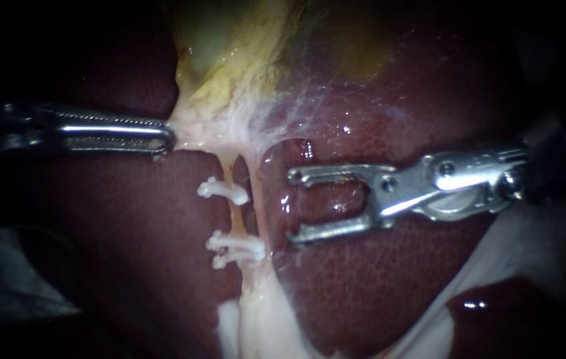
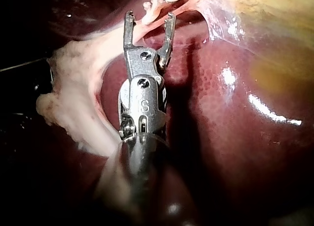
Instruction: Going back third clip left tube
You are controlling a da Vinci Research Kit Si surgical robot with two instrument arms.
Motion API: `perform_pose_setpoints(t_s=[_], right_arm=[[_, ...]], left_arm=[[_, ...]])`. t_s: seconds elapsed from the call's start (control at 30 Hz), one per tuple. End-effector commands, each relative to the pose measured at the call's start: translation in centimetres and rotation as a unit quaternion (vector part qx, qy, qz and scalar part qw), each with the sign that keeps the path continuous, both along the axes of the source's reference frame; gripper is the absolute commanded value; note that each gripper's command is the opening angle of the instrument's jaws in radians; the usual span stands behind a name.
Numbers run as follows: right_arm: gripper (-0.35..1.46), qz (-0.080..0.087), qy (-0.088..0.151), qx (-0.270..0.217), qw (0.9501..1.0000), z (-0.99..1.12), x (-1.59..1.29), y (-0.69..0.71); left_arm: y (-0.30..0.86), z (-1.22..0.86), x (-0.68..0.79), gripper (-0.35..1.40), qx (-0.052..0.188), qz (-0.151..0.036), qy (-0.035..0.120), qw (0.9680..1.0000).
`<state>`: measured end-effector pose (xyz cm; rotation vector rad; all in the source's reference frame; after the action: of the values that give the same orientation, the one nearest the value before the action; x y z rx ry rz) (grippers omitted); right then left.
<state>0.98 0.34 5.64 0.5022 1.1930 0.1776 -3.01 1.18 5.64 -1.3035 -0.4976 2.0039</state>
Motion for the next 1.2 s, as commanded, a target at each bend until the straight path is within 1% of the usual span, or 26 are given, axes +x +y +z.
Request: perform_pose_setpoints(t_s=[0.03, 0.1, 0.13, 0.23, 0.3, 0.47, 0.6, 0.77, 0.87, 1.03, 1.2], right_arm=[[0.5, -0.004, -0.006, -0.003, 1.0, -0.06, -0.03, 0.0], [0.5, -0.01, -0.017, -0.008, 0.9998, -0.17, -0.09, 0.0], [0.5, -0.009, -0.026, -0.01, 0.9996, -0.24, -0.13, 0.02], [0.5, -0.005, -0.032, -0.018, 0.9993, -0.36, -0.22, 0.07], [0.5, -0.002, -0.035, -0.023, 0.9991, -0.4, -0.28, 0.11], [0.5, 0.004, -0.042, -0.026, 0.9988, -0.4, -0.38, 0.15], [0.5, 0.003, -0.042, -0.026, 0.9988, -0.4, -0.43, 0.15], [0.5, 0.004, -0.043, -0.026, 0.9987, -0.41, -0.47, 0.14], [0.5, 0.009, -0.048, -0.027, 0.9984, -0.41, -0.5, 0.13], [0.5, 0.018, -0.058, -0.029, 0.9978, -0.42, -0.55, 0.12], [0.5, 0.018, -0.058, -0.029, 0.9977, -0.42, -0.58, 0.11]], left_arm=[[0.0, 0.0, 0.0, -0.35, 0.0, 0.0, 0.0, 1.0], [0.0, 0.0, -0.01, -0.35, 0.0, 0.0, 0.0, 1.0], [0.0, 0.0, -0.01, -0.35, 0.0, 0.0, 0.0, 1.0], [0.0, 0.0, -0.01, -0.35, 0.0, 0.0, 0.0, 1.0], [0.0, 0.0, -0.01, -0.35, 0.0, 0.0, 0.0, 1.0], [0.01, 0.01, -0.03, -0.35, 0.0, 0.0, 0.0, 1.0], [0.01, 0.05, -0.05, -0.35, -0.001, -0.001, 0.001, 1.0], [0.01, 0.22, -0.11, -0.35, -0.004, -0.002, 0.002, 1.0], [0.02, 0.33, -0.17, -0.35, -0.009, -0.002, 0.002, 1.0], [0.05, 0.5, -0.26, -0.35, -0.008, -0.003, 0.007, 0.9999], [0.05, 0.6, -0.29, -0.35, -0.008, 0.0, 0.009, 0.9999]])
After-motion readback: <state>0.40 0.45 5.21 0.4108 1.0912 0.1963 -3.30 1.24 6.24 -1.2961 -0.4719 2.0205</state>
